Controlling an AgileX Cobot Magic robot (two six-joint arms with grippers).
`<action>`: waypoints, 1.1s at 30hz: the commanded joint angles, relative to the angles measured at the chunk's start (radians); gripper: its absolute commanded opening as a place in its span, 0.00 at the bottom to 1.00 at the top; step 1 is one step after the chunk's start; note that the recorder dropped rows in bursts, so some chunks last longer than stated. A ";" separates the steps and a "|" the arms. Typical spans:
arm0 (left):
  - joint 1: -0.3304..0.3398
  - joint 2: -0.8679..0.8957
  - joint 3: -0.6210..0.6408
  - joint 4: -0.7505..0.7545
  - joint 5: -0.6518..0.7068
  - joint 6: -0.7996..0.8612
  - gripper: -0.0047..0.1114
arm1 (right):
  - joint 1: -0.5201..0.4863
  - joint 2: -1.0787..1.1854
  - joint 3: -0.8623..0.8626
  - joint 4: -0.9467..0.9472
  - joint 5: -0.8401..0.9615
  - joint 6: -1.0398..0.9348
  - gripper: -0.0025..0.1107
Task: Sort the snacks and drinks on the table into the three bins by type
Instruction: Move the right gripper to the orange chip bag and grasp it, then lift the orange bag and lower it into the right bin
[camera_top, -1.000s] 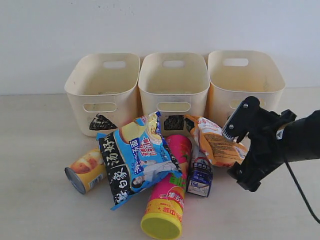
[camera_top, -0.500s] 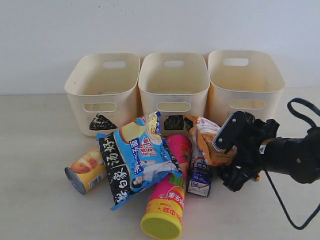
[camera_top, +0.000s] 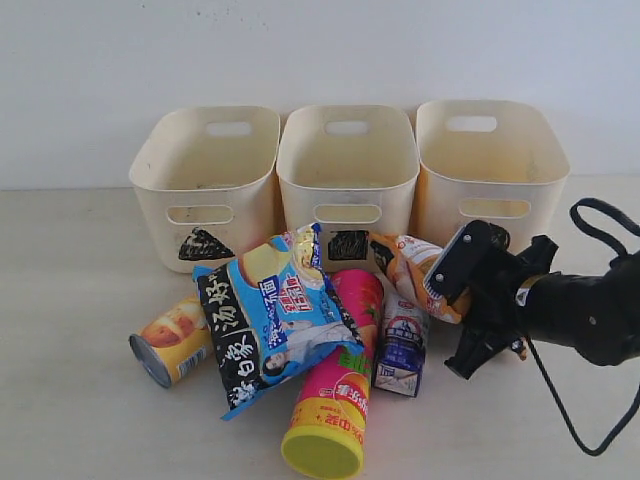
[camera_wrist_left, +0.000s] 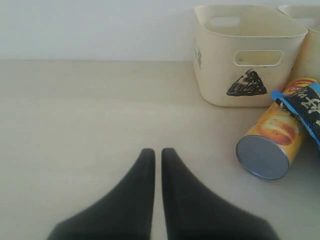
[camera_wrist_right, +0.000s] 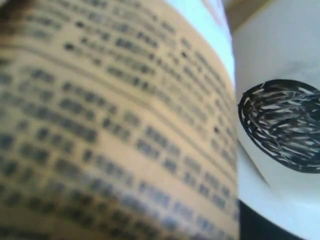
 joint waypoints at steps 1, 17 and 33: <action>0.001 -0.003 -0.003 -0.005 -0.012 0.000 0.07 | 0.001 -0.071 0.006 -0.003 0.136 0.018 0.02; 0.001 -0.003 -0.003 -0.005 -0.012 0.000 0.07 | 0.001 -0.596 0.002 0.001 0.366 0.276 0.02; 0.001 -0.003 -0.003 -0.005 -0.012 0.000 0.07 | -0.043 -0.304 -0.535 0.001 0.598 0.715 0.02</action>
